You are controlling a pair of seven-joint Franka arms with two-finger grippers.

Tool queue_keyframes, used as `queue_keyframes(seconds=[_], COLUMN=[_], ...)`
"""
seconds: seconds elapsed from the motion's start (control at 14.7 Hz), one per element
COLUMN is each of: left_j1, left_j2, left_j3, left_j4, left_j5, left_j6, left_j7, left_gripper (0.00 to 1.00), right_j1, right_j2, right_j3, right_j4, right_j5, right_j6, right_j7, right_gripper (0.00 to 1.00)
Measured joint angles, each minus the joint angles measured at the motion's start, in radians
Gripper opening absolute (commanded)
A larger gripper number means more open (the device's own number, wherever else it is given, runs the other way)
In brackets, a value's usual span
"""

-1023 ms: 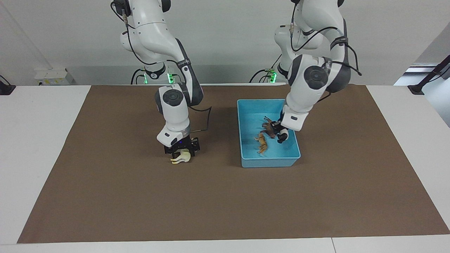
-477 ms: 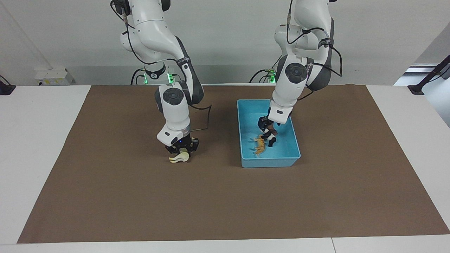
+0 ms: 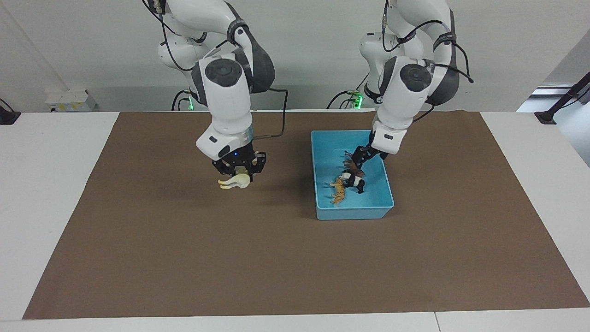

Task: Put all toys into storage box
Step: 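Grasp the cream llama toy with the right gripper and carry it to the box, then lower the llama into the box and open the right gripper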

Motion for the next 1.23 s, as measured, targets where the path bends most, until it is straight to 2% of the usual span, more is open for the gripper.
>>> queue_keyframes(seconds=[0.14,0.34,0.68,0.95,1.02,1.09,1.23], left_j1=[0.087,0.192,0.239,0.239,0.239,0.239,0.239], left_j2=[-0.005,-0.012,-0.076,-0.099,-0.098,-0.096,-0.094], left_j3=[0.005,0.009,0.009,0.001,-0.001,-0.001,0.001], left_j4=[0.069,0.142,0.157,0.157,0.157,0.157,0.157], left_j5=[0.003,0.011,0.034,0.046,0.047,0.048,0.05], left_j6=[-0.088,-0.203,-0.315,-0.338,-0.338,-0.338,-0.338], left_j7=[0.164,0.363,0.506,0.603,0.625,0.637,0.648], left_gripper=[1.0,1.0,1.0,1.0,1.0,1.0,1.0], right_j1=[0.036,0.113,0.257,0.317,0.332,0.345,0.355], right_j2=[0.001,0.025,0.091,0.217,0.254,0.282,0.302], right_j3=[0.025,0.036,0.041,0.041,0.041,0.041,0.041], right_j4=[0.079,0.139,0.166,0.166,0.167,0.169,0.177], right_j5=[0.021,0.087,0.136,0.151,0.151,0.151,0.151], right_j6=[-0.056,-0.026,0.214,0.412,0.466,0.494,0.495], right_j7=[0.094,0.244,0.346,0.373,0.388,0.404,0.426], right_gripper=[0.0,0.0,0.0,0.0,0.86,1.0,1.0])
